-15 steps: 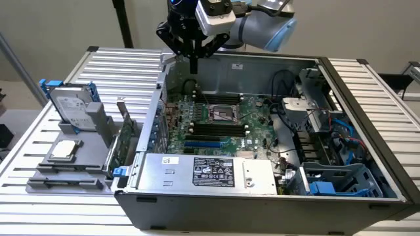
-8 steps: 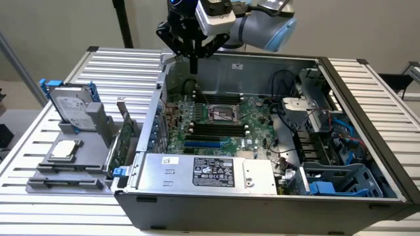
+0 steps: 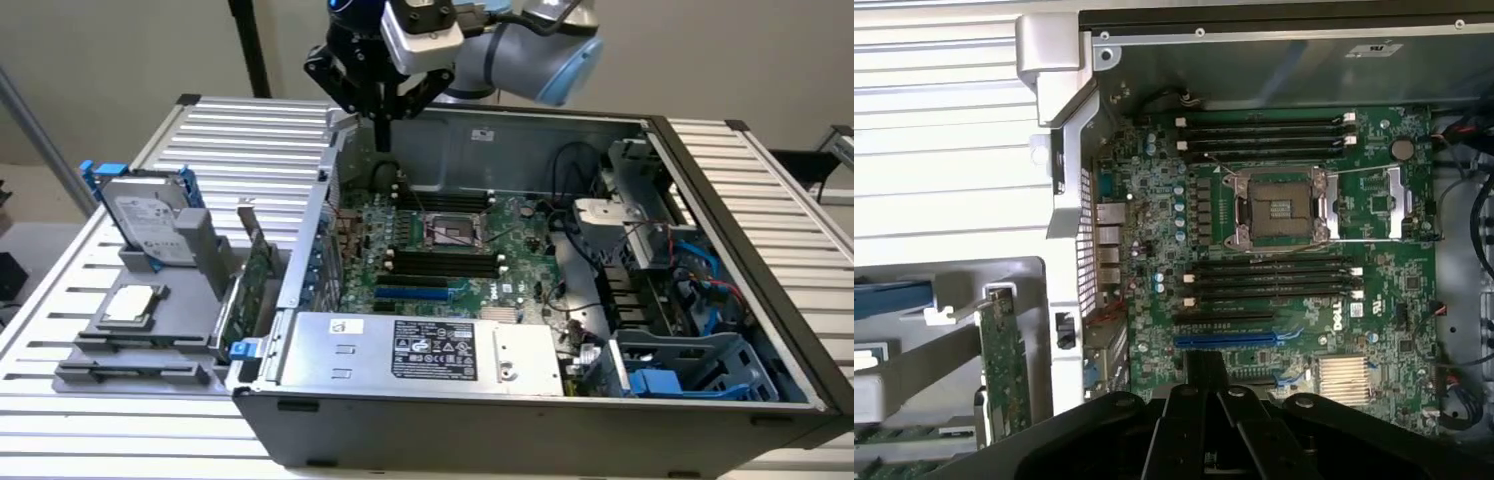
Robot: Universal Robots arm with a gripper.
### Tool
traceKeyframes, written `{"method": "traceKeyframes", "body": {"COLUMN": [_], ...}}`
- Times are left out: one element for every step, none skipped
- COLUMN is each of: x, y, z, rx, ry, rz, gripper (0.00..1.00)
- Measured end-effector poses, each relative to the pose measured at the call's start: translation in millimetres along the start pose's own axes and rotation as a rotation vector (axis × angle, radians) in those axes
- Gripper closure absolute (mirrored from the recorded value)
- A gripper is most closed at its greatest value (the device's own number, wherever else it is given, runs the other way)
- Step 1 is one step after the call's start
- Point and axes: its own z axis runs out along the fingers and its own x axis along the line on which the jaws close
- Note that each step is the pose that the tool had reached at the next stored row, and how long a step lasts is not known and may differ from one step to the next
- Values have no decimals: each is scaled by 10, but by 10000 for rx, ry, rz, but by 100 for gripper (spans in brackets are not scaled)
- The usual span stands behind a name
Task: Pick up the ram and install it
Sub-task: 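Reach for the ram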
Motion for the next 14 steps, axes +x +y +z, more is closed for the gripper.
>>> {"method": "traceKeyframes", "body": {"x": [44,89,135,178,223,265,309,354,401,445,488,532,576,621], "y": [-15,-30,-45,-61,-77,-92,-108,-125,-144,-162,-180,-198,-217,-236], "z": [-1,-3,-5,-7,-8,-9,-11,-13,-15,-16,-18,-20,-21,-23], "rx": [0,0,0,0,-1,-1,-1,-1,-1,-1,-1,-1,-2,-1], "ry": [-1,-1,-1,-2,-4,-5,-6,-6,-6,-6,-6,-7,-8,-8], "rz": [0,0,-1,-1,0,1,0,-1,-1,0,0,0,-1,-1], "gripper": [89,89,89,89,89,89,89,89,89,89,89,89,89,89]}}
